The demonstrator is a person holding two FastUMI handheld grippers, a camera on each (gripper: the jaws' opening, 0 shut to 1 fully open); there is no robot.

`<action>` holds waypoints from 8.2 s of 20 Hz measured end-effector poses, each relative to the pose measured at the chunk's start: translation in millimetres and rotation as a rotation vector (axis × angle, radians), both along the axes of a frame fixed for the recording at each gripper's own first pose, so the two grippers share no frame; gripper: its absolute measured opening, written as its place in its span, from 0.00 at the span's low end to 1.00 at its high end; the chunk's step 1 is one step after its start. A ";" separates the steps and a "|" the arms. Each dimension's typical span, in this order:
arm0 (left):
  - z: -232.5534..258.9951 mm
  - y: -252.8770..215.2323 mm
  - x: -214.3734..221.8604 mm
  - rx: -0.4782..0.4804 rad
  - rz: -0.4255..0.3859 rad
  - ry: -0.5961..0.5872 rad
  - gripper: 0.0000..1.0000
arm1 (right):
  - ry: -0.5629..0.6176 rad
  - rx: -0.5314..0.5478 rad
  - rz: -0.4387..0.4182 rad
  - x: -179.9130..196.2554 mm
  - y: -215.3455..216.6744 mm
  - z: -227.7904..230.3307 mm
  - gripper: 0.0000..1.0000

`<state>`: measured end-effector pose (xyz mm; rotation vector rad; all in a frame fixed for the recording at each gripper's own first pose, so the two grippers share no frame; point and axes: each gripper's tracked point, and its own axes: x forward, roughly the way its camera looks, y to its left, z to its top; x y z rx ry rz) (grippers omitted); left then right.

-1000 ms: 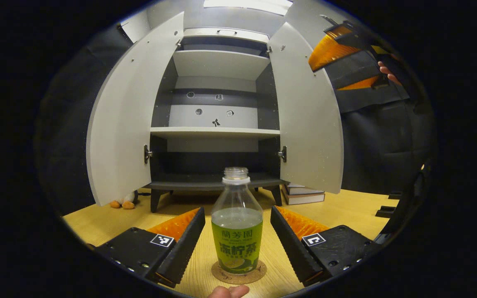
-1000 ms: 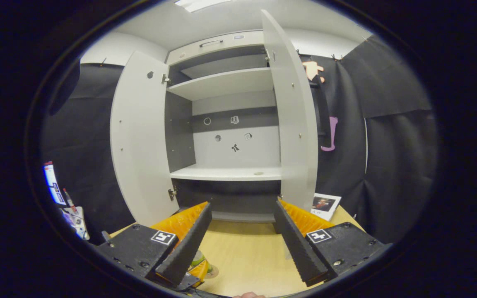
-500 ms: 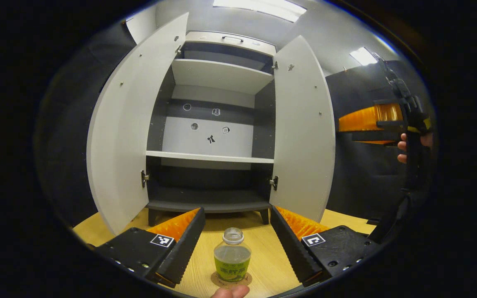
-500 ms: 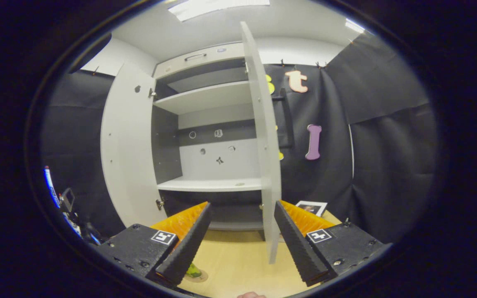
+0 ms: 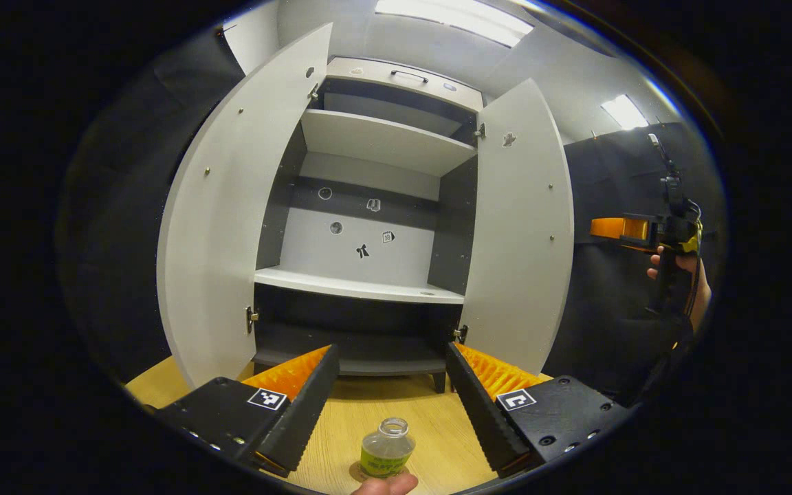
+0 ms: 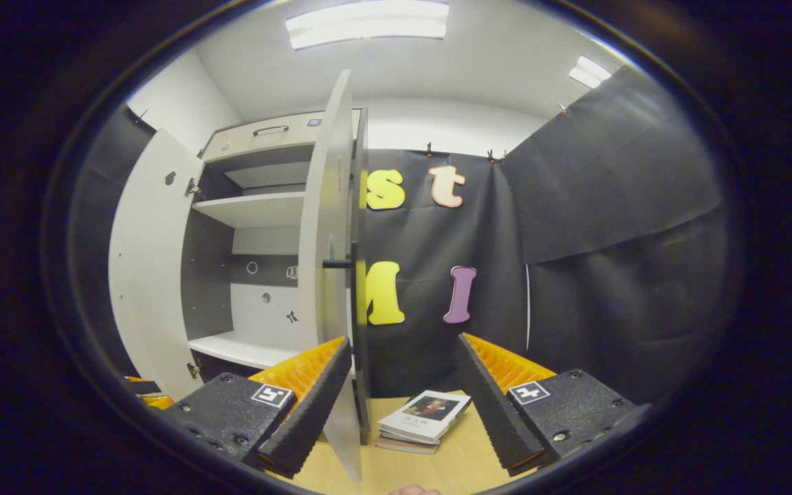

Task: Grasp the bottle in the cabinet with the left hand and place it on the coaster, then close the right door with the right hand and the left door with the left hand.

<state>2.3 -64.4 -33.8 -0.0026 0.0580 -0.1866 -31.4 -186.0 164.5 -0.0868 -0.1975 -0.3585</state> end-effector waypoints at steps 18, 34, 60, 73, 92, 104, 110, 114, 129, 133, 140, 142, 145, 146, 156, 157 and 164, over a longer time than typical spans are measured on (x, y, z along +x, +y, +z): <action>-19.3 21.4 -8.7 0.015 0.046 -0.007 0.95 | 0.082 -0.085 0.103 63.2 61.0 7.0 0.97; -0.6 83.2 -26.8 0.033 0.206 -0.029 0.95 | 0.023 -0.094 0.280 103.7 145.1 3.0 0.99; 177.1 302.8 36.0 0.132 0.631 -0.212 0.95 | 0.127 0.058 0.189 12.0 133.4 -151.6 0.99; 169.3 228.3 54.6 0.149 0.440 -0.194 0.92 | 0.087 0.083 0.215 13.8 128.1 -131.5 0.99; 152.4 120.4 69.2 0.108 0.195 -0.238 0.95 | 0.063 0.108 0.063 -16.3 81.7 -125.8 0.99; 51.2 100.7 -4.9 0.114 0.339 -0.204 0.95 | 0.139 0.068 0.157 0.9 124.4 -138.4 0.99; 11.2 92.4 -38.8 0.082 0.352 -0.163 0.95 | 0.126 0.061 0.139 -4.5 130.8 -157.8 0.99; 3.0 108.2 -42.4 0.096 0.378 -0.141 0.95 | 0.173 0.076 0.127 -0.6 130.9 -184.8 0.99; -1.5 131.9 -49.3 0.117 0.467 -0.144 0.95 | 0.168 0.068 0.126 -0.3 126.7 -173.8 0.99; 2.0 129.4 -51.0 0.123 0.464 -0.153 0.95 | 0.161 0.064 0.132 -2.8 129.4 -171.7 0.99; 5.4 129.7 -50.5 0.107 0.462 -0.165 0.95 | 0.171 0.090 0.131 -5.8 128.4 -177.1 0.99; 3.5 129.4 -51.6 0.106 0.462 -0.160 1.00 | 0.173 0.096 0.138 -3.3 128.1 -176.9 0.99; 2.5 129.9 -51.4 0.100 0.462 -0.153 0.95 | 0.175 0.115 0.145 -3.5 130.0 -179.8 0.99; 1.9 130.4 -51.1 0.100 0.463 -0.153 1.00 | 0.177 0.116 0.146 -2.6 131.2 -179.3 0.99; -1.6 133.0 -47.6 0.101 0.462 -0.128 0.95 | 0.193 0.139 0.155 2.7 133.5 -184.3 0.99; -0.7 133.2 -46.7 0.099 0.462 -0.128 0.95 | 0.194 0.141 0.155 2.7 133.7 -184.9 0.99; -1.1 133.8 -43.2 0.114 0.467 -0.133 0.95 | 0.194 0.142 0.153 6.6 132.0 -184.2 0.99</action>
